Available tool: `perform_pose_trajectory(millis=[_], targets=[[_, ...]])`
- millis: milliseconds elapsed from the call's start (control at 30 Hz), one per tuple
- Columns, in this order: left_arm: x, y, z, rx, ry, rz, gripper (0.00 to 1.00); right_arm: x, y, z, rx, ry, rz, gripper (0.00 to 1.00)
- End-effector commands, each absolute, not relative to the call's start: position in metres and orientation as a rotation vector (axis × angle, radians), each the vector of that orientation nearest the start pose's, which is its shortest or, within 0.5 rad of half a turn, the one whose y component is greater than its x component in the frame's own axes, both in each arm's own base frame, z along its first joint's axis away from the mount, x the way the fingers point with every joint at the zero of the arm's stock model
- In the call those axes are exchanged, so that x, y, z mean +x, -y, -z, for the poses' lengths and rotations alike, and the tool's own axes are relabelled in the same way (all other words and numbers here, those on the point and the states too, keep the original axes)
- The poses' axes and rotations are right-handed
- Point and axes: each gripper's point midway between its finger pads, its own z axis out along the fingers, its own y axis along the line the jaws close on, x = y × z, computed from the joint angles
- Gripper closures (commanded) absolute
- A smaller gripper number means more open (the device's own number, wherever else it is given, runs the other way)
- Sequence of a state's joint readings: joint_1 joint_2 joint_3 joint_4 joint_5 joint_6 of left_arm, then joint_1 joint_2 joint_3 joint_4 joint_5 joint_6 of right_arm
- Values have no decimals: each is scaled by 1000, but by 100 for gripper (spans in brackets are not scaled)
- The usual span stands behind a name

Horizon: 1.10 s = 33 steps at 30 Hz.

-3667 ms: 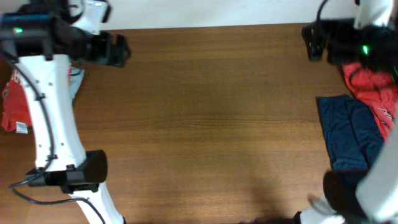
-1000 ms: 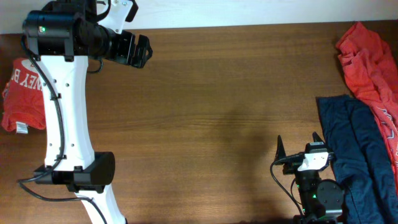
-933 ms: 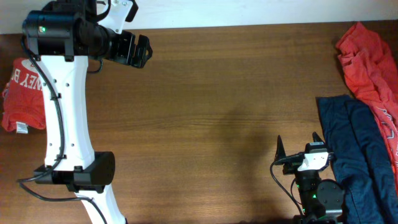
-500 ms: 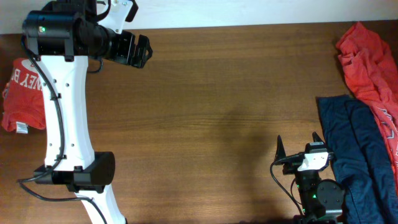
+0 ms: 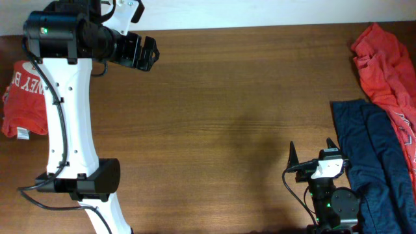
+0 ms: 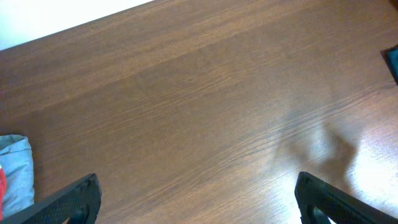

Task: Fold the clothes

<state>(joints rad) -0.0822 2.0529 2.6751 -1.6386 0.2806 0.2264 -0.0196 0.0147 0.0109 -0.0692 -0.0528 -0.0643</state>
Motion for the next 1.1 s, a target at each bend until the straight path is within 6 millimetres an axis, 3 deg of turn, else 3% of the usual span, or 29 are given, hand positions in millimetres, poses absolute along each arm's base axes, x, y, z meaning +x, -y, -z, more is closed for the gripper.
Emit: perform_pose_trajectory(millis=[0, 233, 333, 400, 567, 667, 900, 933, 1067], targets=[[421, 84, -349, 484, -2474, 323, 1, 246, -7, -158, -94, -1638, 14, 1], [430, 92, -401, 449, -2252, 303, 1, 246, -7, -158, -94, -1638, 14, 1], [438, 96, -418, 454, -2129, 285, 1, 246, -7, -158, -95, -1638, 13, 1], [442, 96, -417, 454, -2061, 273, 1, 246, -7, -158, -95, -1638, 13, 1], [437, 96, -386, 453, -1959, 256, 1, 246, -7, -158, -95, -1638, 13, 1], [419, 94, -348, 451, -1920, 251, 1, 246, -7, -158, -94, -1638, 14, 1], [386, 91, -285, 432, -1857, 258, 1, 246, -7, -158, -94, -1638, 13, 1], [376, 90, -269, 431, -1828, 253, 1, 246, -7, -158, -94, -1638, 14, 1], [352, 86, -243, 425, -1753, 235, 1, 246, -7, -158, -95, -1638, 13, 2]])
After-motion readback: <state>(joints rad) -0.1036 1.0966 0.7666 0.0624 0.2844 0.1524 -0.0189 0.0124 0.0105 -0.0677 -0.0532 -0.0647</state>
